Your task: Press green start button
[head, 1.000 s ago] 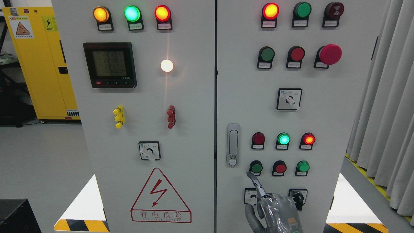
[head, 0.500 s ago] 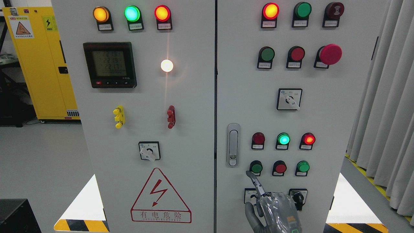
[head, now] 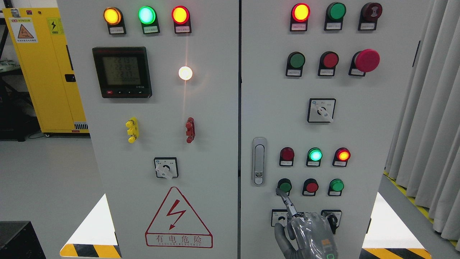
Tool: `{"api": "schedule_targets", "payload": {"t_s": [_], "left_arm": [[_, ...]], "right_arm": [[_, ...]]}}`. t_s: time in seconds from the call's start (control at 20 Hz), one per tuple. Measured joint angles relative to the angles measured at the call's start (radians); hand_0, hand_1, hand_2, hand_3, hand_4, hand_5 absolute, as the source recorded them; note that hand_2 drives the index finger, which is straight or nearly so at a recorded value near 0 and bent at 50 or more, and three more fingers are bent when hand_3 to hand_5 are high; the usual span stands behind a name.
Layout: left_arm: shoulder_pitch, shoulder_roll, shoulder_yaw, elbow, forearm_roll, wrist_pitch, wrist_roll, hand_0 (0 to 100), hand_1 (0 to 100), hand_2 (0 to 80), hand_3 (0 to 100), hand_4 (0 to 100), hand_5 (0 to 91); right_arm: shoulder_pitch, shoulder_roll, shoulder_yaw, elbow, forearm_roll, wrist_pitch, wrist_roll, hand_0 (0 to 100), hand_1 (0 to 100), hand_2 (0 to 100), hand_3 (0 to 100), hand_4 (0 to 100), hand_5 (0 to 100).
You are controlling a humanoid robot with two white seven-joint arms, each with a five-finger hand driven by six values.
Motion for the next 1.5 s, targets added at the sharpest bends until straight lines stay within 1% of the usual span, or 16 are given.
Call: {"api": "schedule_targets", "payload": {"t_s": [0.35, 0.65, 1.5], "left_arm": [[0.0, 0.0, 0.0, 0.0, 0.0, 0.0, -0.005, 12, 56, 0.0, 0, 0, 0.0], [0.0, 0.0, 0.0, 0.0, 0.0, 0.0, -0.001, 12, 56, 0.0, 0, 0, 0.0], [0.0, 0.0, 0.0, 0.0, 0.0, 0.0, 0.0, 12, 56, 0.0, 0, 0, 0.0]], "right_arm": [[-0.004, 0.0, -0.037, 0.007, -0.005, 0.0, 0.011, 75, 90, 0, 100, 100, 100], [-0.008, 0.0, -0.047, 0.015, -0.016, -0.004, 0.012, 75, 90, 0, 100, 100, 100], [-0.024, -0.001, -0.041, 0.027, -0.017, 0.0, 0.013, 76, 90, 1, 100, 100, 100]]}}
